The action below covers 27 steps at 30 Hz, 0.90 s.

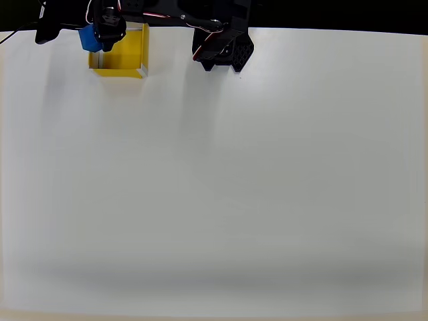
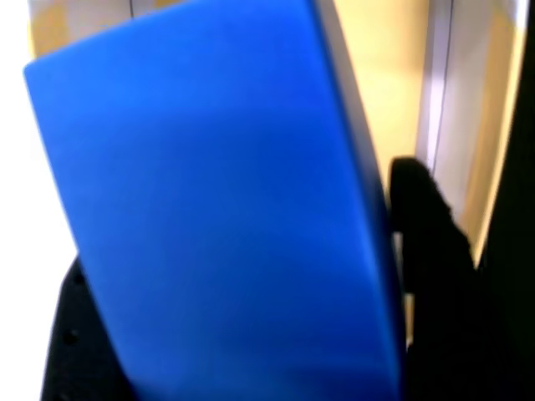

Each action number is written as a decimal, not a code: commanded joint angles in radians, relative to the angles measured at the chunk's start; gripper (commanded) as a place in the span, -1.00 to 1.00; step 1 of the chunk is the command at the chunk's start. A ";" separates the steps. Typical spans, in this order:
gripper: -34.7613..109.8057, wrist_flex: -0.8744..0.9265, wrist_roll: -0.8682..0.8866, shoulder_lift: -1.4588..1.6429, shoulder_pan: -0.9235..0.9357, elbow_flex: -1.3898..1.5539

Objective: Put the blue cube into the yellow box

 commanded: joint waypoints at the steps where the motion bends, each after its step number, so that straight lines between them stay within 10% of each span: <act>1: -0.26 0.035 -0.008 0.109 0.031 -0.023; 27: -0.23 -0.357 -0.048 0.149 0.037 0.388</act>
